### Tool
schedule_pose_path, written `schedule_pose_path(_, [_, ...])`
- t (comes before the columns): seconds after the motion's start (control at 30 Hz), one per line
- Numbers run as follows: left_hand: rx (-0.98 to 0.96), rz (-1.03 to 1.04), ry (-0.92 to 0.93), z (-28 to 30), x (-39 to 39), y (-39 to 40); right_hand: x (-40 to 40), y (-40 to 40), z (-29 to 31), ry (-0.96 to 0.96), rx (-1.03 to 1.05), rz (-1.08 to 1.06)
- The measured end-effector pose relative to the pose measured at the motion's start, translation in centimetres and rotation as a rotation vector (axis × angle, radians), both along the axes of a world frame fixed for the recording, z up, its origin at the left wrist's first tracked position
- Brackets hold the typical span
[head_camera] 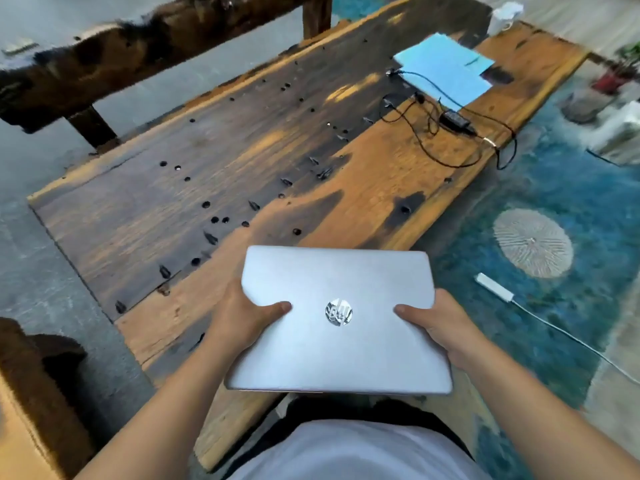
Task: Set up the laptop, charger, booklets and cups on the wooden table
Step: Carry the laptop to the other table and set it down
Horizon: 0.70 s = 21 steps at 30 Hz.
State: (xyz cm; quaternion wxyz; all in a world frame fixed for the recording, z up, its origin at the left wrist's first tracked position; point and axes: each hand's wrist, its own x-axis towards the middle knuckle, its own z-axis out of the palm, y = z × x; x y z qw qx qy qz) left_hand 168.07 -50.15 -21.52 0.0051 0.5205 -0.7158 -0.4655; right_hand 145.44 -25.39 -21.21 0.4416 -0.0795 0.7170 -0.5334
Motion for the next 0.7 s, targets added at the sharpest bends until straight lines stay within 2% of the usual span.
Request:
schedule_pose_path(0.1, [-0.003,-0.105,-0.002,0.7,-4.2,4.2,-1.3,6.4,0.2,0.006,-0.005,-0.123])
schedule_pose_path(0.23, [-0.024,-0.136,-0.011,0.6,-5.5,5.4,-1.3,8.5,0.2,0.009,-0.006,-0.171])
schedule_pose_path(0.47, [-0.02,-0.424,0.077,1.8,-14.0,15.9,-2.0,22.6,1.0,0.006,-0.001,-0.477])
schedule_pose_path(0.7, [-0.077,-0.627,-0.013,2.0,-18.2,23.7,0.8,32.2,0.9,-0.01,0.016,-0.678])
